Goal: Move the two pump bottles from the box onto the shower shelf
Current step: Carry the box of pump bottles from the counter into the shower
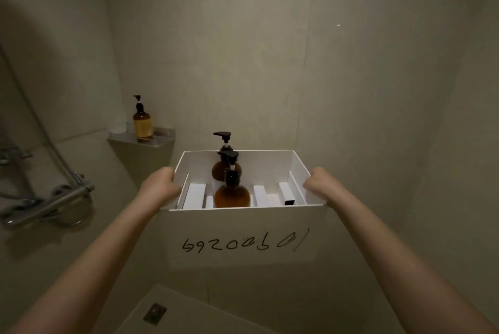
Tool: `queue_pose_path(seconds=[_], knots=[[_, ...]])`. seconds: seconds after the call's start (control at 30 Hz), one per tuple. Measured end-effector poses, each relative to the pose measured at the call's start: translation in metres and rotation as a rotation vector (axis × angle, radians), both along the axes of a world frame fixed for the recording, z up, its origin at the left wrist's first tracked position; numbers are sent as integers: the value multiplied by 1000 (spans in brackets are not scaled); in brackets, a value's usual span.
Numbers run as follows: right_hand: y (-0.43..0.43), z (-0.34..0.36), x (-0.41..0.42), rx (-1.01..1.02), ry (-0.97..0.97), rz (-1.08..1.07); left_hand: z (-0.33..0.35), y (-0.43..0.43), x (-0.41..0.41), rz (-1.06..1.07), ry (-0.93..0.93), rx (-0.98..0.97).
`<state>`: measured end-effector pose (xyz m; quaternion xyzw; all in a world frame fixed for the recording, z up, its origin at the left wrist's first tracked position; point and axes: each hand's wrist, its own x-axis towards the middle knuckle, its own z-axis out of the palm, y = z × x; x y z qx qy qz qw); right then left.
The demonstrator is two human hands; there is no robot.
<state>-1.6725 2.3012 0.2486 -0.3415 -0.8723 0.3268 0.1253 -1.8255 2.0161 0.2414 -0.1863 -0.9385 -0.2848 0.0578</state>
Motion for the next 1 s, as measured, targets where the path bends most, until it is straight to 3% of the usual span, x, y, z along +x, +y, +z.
queue_pose_path(seconds=[0.5, 1.0], knots=[[-21, 2, -250, 42, 28, 434, 13, -61, -94, 460, 31, 26], [-128, -50, -415, 133, 44, 986, -42, -114, -86, 1033, -11, 82]])
